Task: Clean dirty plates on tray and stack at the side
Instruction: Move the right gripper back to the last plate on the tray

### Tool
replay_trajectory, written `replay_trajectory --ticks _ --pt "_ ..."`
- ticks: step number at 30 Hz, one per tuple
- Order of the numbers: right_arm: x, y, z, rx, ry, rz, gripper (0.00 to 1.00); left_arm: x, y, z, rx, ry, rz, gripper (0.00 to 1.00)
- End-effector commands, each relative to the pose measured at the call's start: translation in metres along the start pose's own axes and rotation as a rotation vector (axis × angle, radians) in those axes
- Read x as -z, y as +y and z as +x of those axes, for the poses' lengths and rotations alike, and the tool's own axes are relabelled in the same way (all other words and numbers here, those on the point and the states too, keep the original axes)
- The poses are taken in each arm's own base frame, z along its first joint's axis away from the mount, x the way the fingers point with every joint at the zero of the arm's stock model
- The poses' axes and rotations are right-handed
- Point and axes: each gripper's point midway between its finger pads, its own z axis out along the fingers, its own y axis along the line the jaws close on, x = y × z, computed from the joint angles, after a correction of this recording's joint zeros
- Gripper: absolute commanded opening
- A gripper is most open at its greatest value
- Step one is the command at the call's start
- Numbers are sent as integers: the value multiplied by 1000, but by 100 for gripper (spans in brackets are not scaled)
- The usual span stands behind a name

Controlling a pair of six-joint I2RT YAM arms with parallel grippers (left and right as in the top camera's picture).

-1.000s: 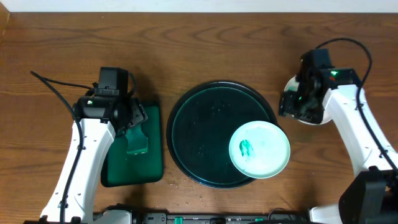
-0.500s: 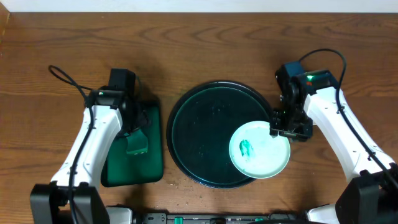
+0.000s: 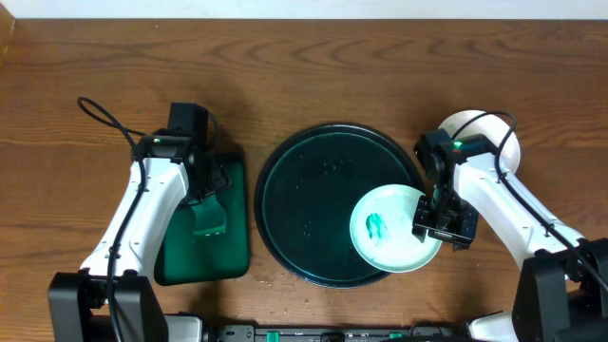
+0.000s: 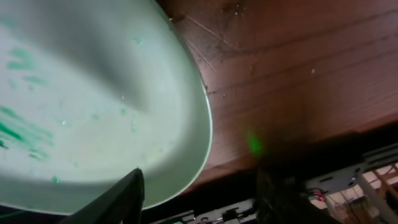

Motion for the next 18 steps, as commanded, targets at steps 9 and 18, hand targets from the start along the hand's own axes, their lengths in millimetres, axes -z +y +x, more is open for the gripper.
replay_trajectory --ticks 9,18 --pt "-1 4 -8 -23 -48 -13 65 -3 3 3 -5 11 -13 78" --pt "-33 -4 3 -167 -17 11 50 -3 3 3 -5 11 -13 78"
